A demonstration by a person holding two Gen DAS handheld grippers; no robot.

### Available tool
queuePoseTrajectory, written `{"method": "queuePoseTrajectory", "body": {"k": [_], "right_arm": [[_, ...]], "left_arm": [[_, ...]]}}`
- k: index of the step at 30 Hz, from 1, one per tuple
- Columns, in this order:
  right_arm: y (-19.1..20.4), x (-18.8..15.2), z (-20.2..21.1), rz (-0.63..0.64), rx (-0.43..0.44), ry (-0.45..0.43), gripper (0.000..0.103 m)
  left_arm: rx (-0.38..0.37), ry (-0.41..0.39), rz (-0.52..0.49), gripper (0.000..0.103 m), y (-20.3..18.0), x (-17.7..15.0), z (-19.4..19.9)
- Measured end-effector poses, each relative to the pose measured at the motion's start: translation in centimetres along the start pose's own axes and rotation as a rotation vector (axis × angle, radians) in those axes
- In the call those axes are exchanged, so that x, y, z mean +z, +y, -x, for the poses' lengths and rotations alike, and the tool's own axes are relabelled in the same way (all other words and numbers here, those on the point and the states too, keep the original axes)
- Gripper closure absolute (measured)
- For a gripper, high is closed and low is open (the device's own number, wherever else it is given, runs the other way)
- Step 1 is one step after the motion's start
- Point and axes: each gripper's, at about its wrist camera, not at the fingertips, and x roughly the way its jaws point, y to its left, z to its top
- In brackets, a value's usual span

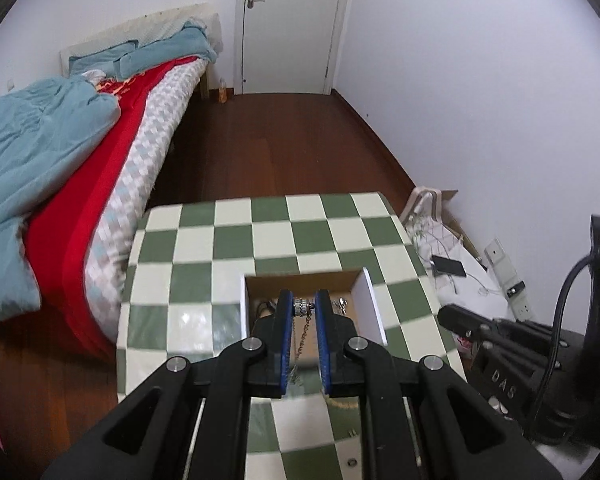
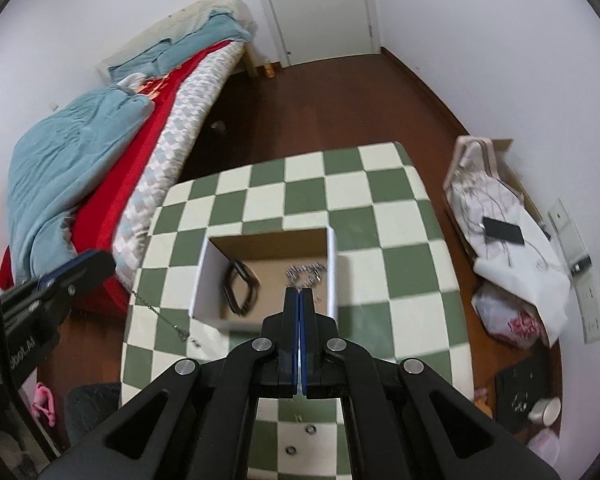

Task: Organize jewelry
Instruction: 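Carry the necklace into the white box with the left gripper while the right drops its bracelet in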

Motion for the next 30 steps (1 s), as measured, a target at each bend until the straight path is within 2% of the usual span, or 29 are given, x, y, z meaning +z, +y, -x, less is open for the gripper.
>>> {"method": "queuePoseTrajectory", "body": {"k": [4, 8, 11, 13, 15, 17, 19, 21, 23, 25, 27, 30], "right_arm": [[-0.7, -0.2, -1.7, -0.027, 0.021, 0.040, 0.103], [-3.4, -2.8, -4.2, -0.077, 0.010, 0.101, 0.103], [-6.2, -5.3, -6.8, -0.134, 0.008, 0.196, 0.101], [-7.6, -7.2, -9.1, -0.141, -0.033, 0.273, 0.090], [-8.4, -9.2, -11.3, -0.132, -0.077, 0.326, 0.061], [-8.9, -10.5, -13.0, -0.141, -0.101, 0.371, 0.052], [-9.1, -11.7, -14.4, -0.140, -0.123, 0.395, 0.052], [-8.1, -12.3, -14.9, -0.083, -0.168, 0.383, 0.051], [-7.1, -12.8, -15.1, -0.029, -0.222, 0.372, 0.054], [-5.7, -13.3, -15.1, 0.037, -0.233, 0.335, 0.098], [-5.2, -13.8, -15.2, 0.074, -0.261, 0.329, 0.100], [-6.5, -13.9, -13.7, -0.006, -0.210, 0.287, 0.102]], "left_arm": [[-0.001, 0.022, 0.006, 0.095, 0.8, 0.1, -1.3], [0.003, 0.052, 0.009, 0.095, 1.0, -0.4, -2.8], [0.000, 0.071, 0.015, 0.095, 1.1, -1.0, -3.8], [-0.003, 0.084, 0.018, 0.095, 1.0, -1.4, -4.4], [-0.005, 0.097, 0.020, 0.095, 1.0, -1.6, -4.9], [-0.007, 0.105, 0.024, 0.095, 0.9, -1.9, -5.2], [-0.005, 0.109, 0.025, 0.095, 1.0, -2.1, -5.4], [-0.005, 0.115, 0.028, 0.095, 1.0, -2.3, -5.6], [-0.006, 0.119, 0.031, 0.095, 1.1, -2.3, -5.7], [-0.006, 0.120, 0.036, 0.095, 1.3, -2.4, -5.7], [-0.008, 0.121, 0.041, 0.095, 1.3, -2.5, -5.6], [-0.008, 0.115, 0.042, 0.095, 1.5, -2.5, -5.1]]}}
